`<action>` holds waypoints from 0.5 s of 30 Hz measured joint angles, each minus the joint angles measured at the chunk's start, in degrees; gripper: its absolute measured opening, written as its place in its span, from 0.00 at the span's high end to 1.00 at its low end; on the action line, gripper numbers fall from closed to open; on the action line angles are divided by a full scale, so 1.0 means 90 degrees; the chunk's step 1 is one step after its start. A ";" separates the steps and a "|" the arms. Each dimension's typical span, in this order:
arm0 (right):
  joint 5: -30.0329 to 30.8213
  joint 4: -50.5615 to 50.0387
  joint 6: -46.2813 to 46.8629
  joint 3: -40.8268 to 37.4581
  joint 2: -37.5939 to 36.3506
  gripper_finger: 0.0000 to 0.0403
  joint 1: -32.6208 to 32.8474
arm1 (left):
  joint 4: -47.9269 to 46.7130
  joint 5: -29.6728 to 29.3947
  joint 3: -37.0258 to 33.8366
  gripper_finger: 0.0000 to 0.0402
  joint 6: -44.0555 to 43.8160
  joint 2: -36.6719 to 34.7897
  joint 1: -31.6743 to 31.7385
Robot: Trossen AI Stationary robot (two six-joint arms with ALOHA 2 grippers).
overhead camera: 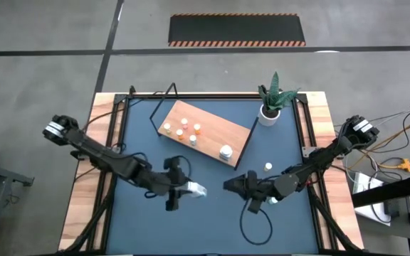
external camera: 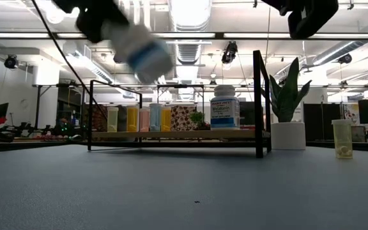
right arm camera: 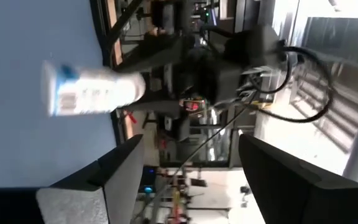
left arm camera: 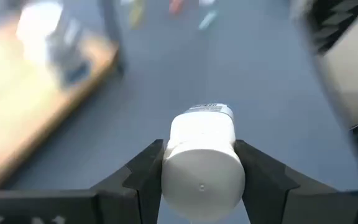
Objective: Pick and place medicine bottles onto shelf by color
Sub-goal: Put the white pill bottle on the shelf
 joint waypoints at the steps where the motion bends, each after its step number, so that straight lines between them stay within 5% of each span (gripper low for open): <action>1: -0.0004 -0.0010 0.0119 -0.0001 0.0000 0.38 -0.0001 | -0.0446 -0.0010 0.0112 0.62 -0.0319 0.0095 0.0020; 15: 0.0044 -0.0050 0.0938 -0.0005 0.0000 0.39 -0.0004 | -0.3731 0.0204 0.2447 0.62 -0.0848 0.2528 0.0055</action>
